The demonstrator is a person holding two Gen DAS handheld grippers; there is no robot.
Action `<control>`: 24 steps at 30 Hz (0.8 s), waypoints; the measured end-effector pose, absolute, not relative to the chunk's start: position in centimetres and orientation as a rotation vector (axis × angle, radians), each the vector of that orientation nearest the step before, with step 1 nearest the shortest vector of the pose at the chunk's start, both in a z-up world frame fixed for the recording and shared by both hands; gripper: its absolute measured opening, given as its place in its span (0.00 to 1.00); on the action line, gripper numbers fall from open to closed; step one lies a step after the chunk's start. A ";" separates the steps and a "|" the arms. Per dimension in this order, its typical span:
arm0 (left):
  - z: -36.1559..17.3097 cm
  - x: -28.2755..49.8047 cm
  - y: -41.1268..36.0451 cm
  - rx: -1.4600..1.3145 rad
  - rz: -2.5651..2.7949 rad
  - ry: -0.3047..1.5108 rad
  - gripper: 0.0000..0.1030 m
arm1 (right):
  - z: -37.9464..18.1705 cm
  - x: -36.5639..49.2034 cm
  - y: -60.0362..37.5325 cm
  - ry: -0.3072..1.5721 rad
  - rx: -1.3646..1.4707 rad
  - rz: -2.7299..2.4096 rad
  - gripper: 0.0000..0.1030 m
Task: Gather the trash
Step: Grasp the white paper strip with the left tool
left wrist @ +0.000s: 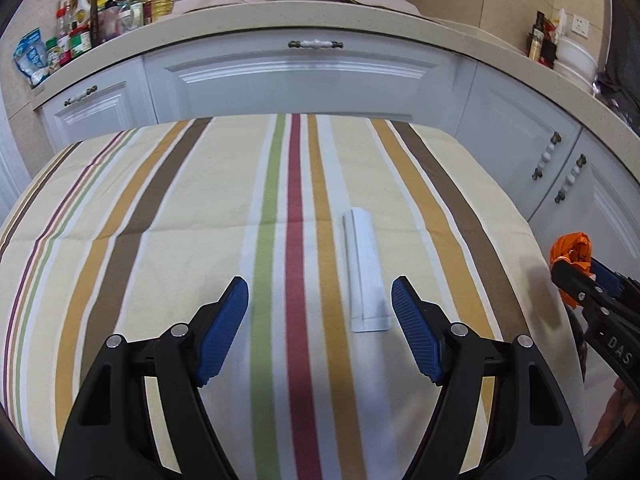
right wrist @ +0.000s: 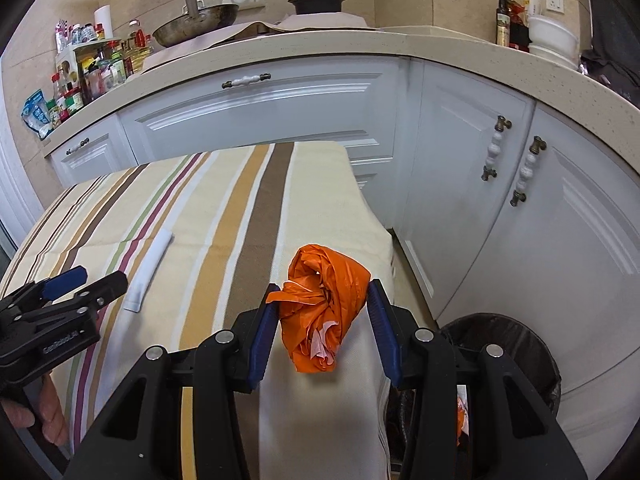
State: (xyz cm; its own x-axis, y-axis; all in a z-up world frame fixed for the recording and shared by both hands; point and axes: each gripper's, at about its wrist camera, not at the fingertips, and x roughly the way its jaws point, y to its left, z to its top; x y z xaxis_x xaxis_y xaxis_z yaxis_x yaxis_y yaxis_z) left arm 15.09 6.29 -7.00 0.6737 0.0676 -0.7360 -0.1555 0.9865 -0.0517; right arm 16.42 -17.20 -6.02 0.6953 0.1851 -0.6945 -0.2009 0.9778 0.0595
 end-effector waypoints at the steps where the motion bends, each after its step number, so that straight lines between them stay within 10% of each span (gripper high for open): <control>1: -7.3 15.4 6.2 -0.115 0.121 0.837 0.67 | -6.1 16.4 -17.5 0.773 -0.017 0.214 0.43; 12: -8.2 17.0 4.7 -0.078 0.056 0.894 0.20 | -6.5 16.4 -18.5 0.778 0.009 0.218 0.43; 24: -7.1 16.1 5.2 -0.087 0.065 0.845 0.20 | -6.2 16.1 -18.3 0.768 0.004 0.221 0.43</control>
State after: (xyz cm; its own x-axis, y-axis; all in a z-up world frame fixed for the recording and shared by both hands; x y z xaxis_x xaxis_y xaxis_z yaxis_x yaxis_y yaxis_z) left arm 16.12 5.20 -7.09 0.6621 0.0227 -0.7491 -0.0923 0.9944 -0.0514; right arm 16.12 -18.33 -6.24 0.6973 0.1992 -0.6885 -0.1964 0.9769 0.0837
